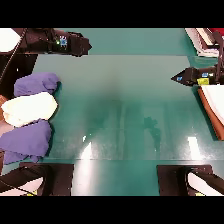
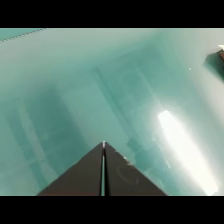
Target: Fold the shirts.
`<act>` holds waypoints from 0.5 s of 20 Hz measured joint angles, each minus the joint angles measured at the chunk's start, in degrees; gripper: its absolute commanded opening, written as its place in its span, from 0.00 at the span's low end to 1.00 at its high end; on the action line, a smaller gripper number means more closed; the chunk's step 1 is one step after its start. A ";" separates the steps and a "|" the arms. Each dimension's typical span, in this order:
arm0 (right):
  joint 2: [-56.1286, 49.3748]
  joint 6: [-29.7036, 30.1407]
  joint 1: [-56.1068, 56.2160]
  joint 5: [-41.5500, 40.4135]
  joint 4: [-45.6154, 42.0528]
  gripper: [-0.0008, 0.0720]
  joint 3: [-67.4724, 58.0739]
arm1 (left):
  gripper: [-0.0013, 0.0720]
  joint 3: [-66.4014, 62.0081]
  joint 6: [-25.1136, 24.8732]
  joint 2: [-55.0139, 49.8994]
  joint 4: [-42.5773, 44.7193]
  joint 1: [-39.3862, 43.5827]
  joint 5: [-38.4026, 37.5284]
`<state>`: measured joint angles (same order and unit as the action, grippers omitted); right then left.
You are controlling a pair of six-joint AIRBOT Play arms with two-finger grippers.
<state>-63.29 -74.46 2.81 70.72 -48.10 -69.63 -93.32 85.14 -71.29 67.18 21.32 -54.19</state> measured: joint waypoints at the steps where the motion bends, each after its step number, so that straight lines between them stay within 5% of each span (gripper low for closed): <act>1: 0.00 0.00 0.00 0.00 0.00 0.04 0.00 | 0.22 0.00 -0.26 0.00 0.07 0.00 0.66; 2: 0.00 0.00 0.00 0.00 0.00 0.04 0.00 | 0.62 -0.02 -1.01 0.00 1.03 0.00 1.22; 3: 0.00 0.00 0.00 0.00 0.00 0.04 0.00 | 0.71 -0.02 -1.49 -0.04 3.32 0.02 1.84; 10: 0.00 -0.02 0.00 0.57 0.00 0.04 0.00 | 0.71 0.04 7.23 -5.81 24.81 -11.63 -2.67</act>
<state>-63.29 -74.48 2.81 71.29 -48.10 -69.63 -93.27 92.38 -77.10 91.98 9.69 -56.86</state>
